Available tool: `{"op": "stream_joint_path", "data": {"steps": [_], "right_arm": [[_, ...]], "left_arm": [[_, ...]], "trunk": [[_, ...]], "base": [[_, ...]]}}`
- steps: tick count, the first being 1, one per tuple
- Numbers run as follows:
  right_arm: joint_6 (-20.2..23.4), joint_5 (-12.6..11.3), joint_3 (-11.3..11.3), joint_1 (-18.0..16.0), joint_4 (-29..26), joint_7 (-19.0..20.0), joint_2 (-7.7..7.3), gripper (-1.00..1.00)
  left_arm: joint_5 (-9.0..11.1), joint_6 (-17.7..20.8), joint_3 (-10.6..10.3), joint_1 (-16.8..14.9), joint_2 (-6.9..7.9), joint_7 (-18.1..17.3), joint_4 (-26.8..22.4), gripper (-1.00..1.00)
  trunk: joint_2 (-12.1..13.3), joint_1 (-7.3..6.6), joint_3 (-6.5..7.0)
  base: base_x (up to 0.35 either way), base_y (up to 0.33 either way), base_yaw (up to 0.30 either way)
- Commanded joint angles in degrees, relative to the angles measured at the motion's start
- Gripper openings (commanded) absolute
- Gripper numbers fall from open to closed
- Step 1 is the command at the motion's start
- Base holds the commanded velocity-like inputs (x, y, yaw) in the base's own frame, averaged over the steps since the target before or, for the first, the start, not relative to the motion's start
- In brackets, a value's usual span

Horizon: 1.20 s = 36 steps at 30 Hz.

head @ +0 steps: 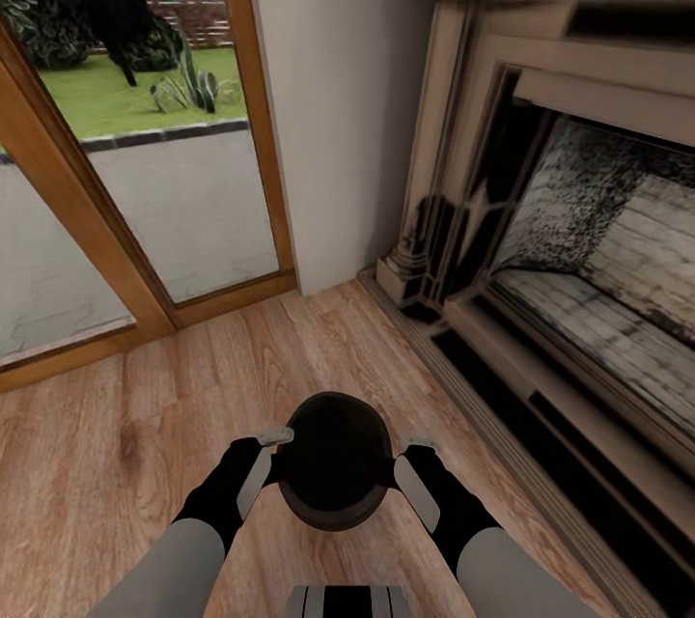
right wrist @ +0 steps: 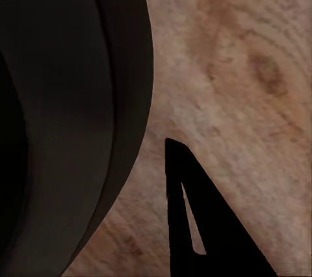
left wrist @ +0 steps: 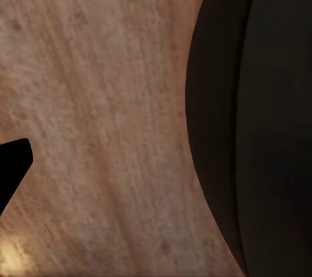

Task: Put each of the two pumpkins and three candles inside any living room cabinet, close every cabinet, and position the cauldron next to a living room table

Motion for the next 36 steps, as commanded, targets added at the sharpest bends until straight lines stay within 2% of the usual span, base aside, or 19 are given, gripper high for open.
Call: {"op": "stream_joint_path", "data": {"steps": [1,36], "right_arm": [[0.14,0.35,0.01,0.0,0.0,-0.11,0.0,-1.0],[0.15,0.26,0.0,-0.01,0.02,-0.11,0.0,-1.0]], "left_arm": [[-0.73,0.19,0.01,0.02,0.0,0.21,0.0,1.0],[-0.72,0.22,0.01,0.08,0.0,0.13,0.02,1.0]], "trunk": [[0.0,0.0,-0.01],[0.0,0.0,-0.01]], "base": [[0.0,0.0,0.0],[0.0,0.0,0.0]]}}
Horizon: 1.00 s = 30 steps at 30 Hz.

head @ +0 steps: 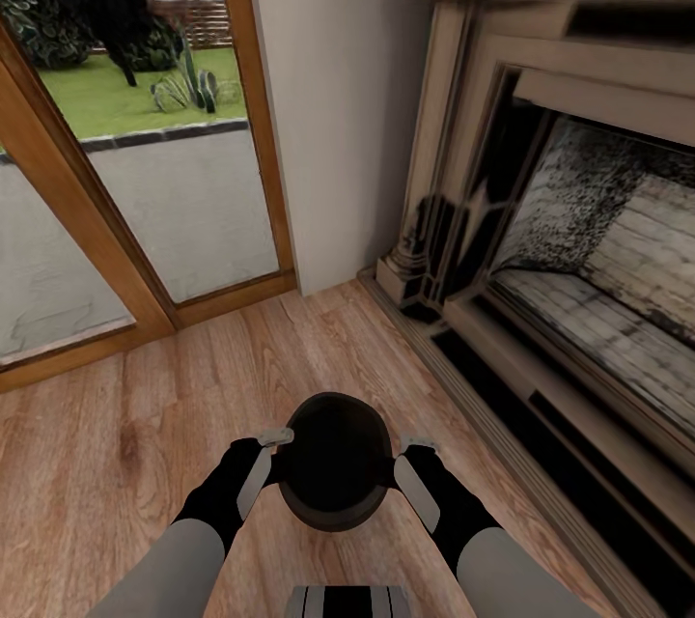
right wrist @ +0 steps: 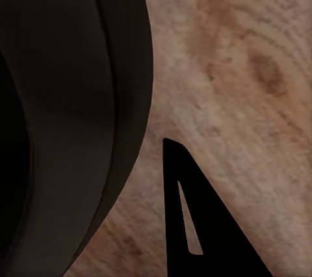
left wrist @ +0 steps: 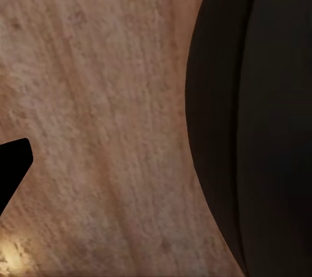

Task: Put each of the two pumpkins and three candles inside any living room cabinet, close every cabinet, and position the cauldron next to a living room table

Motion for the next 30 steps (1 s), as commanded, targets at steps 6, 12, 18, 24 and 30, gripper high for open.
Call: {"op": "stream_joint_path", "data": {"steps": [6,12,18,24,30], "right_arm": [[0.11,0.31,0.01,-0.01,0.03,-0.07,0.0,-1.0],[0.11,0.31,0.01,-0.02,0.0,-0.07,0.0,-1.0],[0.11,0.31,0.0,0.0,0.0,-0.07,0.0,-1.0],[0.11,0.31,-0.01,0.0,0.03,-0.07,0.0,-1.0],[0.11,0.31,-0.01,0.0,0.01,-0.07,0.0,-1.0]], "left_arm": [[-0.54,0.21,0.01,0.01,0.0,0.19,0.01,1.0],[-0.54,0.23,0.01,0.01,0.0,0.19,-0.02,1.0],[-0.53,0.24,0.01,0.01,0.0,0.14,0.0,1.0],[-0.57,0.37,0.01,0.01,0.0,-3.58,0.0,1.0],[-0.61,0.4,0.02,0.01,0.0,-5.15,-0.01,1.0]], "trunk": [[0.0,0.0,0.0],[0.0,0.0,0.0],[0.0,0.0,0.0],[0.0,0.0,0.0],[0.0,0.0,0.0]], "base": [[0.0,0.0,0.0],[0.0,0.0,0.0],[0.0,0.0,0.0],[0.0,0.0,0.0],[0.0,0.0,0.0]]}}
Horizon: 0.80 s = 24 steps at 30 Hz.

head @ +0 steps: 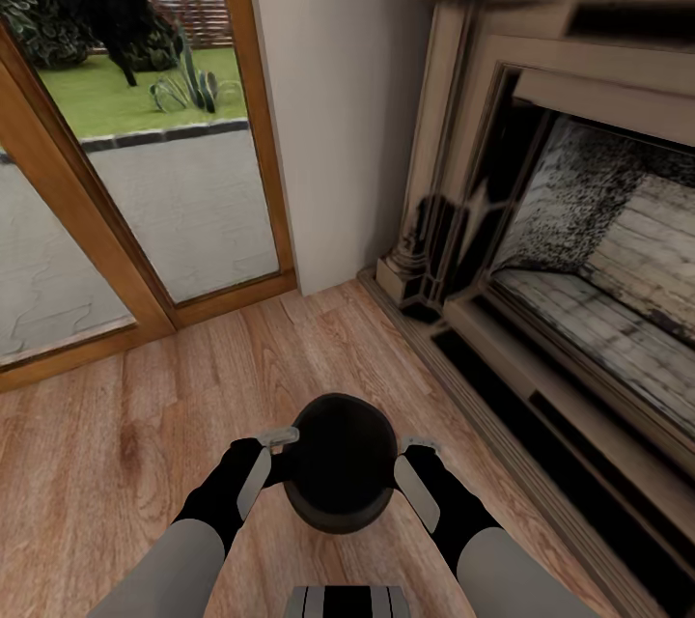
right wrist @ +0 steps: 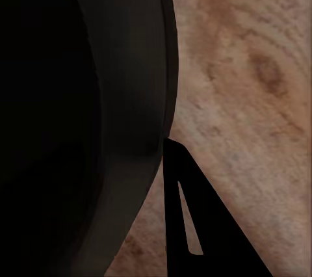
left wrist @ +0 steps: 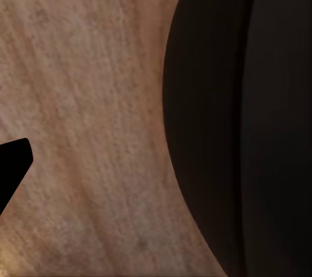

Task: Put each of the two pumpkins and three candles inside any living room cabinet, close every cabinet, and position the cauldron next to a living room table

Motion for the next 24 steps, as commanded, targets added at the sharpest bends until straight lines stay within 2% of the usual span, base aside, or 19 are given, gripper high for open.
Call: {"op": "stream_joint_path", "data": {"steps": [1,18,19,24], "right_arm": [[0.14,0.31,-0.02,0.01,0.01,-0.11,0.0,-1.0],[0.14,0.31,-0.01,-0.01,-0.01,-0.11,0.0,-1.0],[0.14,0.31,-0.02,-0.01,0.0,-0.11,0.0,-1.0],[0.14,0.31,0.01,0.0,0.0,-0.11,0.0,-1.0]], "left_arm": [[-0.18,0.03,0.0,0.0,0.0,0.01,-0.01,1.0],[-0.18,0.0,-0.01,0.04,0.0,-0.11,0.0,1.0],[-0.18,-0.02,-0.01,0.04,0.0,-0.12,0.01,-1.0],[-0.18,-0.1,-0.01,0.19,0.0,-0.13,0.01,-1.0]], "trunk": [[0.0,0.0,0.0],[0.0,0.0,0.0],[0.0,0.0,0.0],[0.0,0.0,0.0]], "base": [[0.0,0.0,0.0],[0.0,0.0,0.0],[0.0,0.0,0.0],[0.0,0.0,0.0]]}}
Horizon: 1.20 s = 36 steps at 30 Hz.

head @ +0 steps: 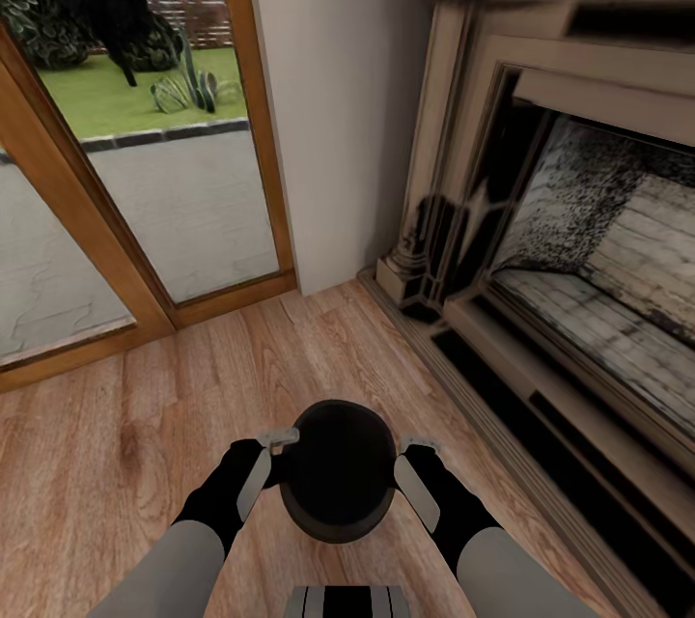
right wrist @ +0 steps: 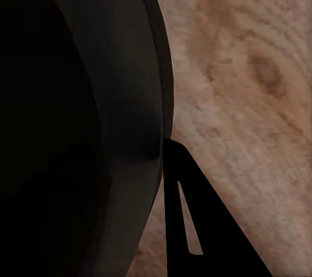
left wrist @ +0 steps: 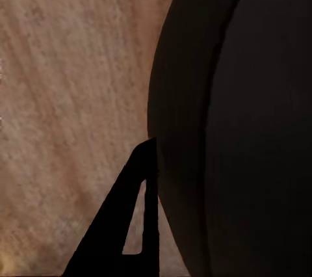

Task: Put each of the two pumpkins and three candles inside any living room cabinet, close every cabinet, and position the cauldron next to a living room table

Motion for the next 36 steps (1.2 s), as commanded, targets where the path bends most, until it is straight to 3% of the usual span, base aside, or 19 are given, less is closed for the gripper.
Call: {"op": "stream_joint_path", "data": {"steps": [1,36], "right_arm": [[0.18,0.28,-0.07,0.0,0.04,-0.04,0.0,-1.0],[0.18,0.3,-0.12,0.05,0.05,-0.04,0.0,-1.0]], "left_arm": [[-0.52,0.08,0.01,0.06,0.0,0.06,0.0,-1.0],[-0.52,0.21,0.01,0.1,0.0,0.14,0.01,-1.0]], "trunk": [[0.0,0.01,-0.01],[0.0,0.01,-0.01]], "base": [[0.0,0.0,0.0],[0.0,0.0,0.0]]}}
